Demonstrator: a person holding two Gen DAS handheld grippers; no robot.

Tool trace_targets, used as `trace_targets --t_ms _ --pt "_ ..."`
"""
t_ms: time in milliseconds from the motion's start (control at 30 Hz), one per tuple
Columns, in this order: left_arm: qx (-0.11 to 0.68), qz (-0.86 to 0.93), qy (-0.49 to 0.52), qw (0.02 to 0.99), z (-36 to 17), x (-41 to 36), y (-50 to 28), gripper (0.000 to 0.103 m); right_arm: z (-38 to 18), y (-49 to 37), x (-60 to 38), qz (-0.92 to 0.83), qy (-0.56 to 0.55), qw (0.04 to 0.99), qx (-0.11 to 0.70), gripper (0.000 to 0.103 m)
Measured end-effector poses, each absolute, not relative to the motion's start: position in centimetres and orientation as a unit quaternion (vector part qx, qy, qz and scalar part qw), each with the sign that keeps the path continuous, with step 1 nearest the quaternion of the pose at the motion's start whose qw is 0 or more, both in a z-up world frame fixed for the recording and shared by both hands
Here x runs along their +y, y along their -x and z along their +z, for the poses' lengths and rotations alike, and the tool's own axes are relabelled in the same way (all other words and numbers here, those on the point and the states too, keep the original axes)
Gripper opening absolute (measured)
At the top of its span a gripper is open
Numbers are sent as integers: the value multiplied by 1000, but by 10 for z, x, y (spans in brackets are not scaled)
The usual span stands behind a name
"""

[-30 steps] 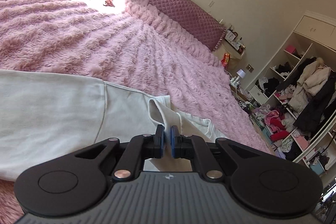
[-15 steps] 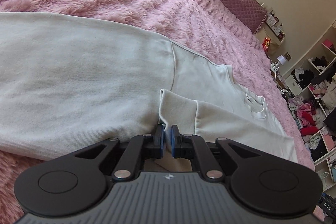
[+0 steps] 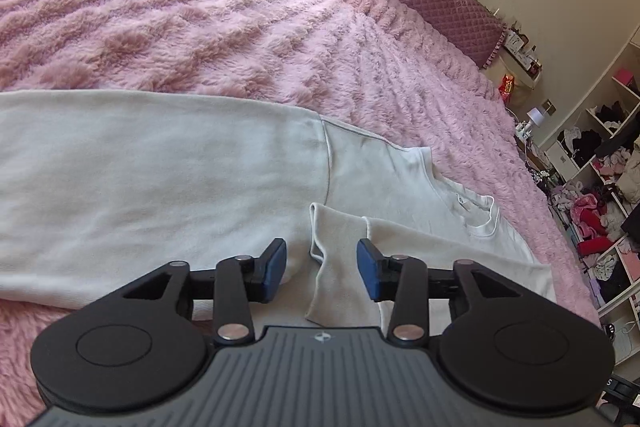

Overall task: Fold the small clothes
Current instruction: 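Grasp the other sleeve cuff with the left tool, then lift the cuff with the left tool and lay the sleeve across the body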

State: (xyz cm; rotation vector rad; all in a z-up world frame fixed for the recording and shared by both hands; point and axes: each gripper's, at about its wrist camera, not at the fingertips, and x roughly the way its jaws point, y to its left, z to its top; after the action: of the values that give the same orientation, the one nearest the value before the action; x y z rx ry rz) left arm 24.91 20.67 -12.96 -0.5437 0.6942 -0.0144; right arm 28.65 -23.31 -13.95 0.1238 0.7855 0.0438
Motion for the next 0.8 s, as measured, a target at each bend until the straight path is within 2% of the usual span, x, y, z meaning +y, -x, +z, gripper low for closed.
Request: trace_targets --t_ms 33,100,267,467,800 --pt "324 2 262 909 -120 216 -235 73 -132 -285 -222 37 -56 924 376 68" --pt "310 22 266 913 -109 237 -209 74 -122 -284 -199 68 -53 926 367 68" --pt "292 123 307 898 -106 306 -143 74 -109 -286 -130 143 -44 922 358 68" --pt "227 267 425 834 -134 391 -61 73 -107 -277 -53 207 -20 911 357 69" --pt "157 315 491 797 -168 443 -44 65 -120 -264 6 244 7 892 379 70"
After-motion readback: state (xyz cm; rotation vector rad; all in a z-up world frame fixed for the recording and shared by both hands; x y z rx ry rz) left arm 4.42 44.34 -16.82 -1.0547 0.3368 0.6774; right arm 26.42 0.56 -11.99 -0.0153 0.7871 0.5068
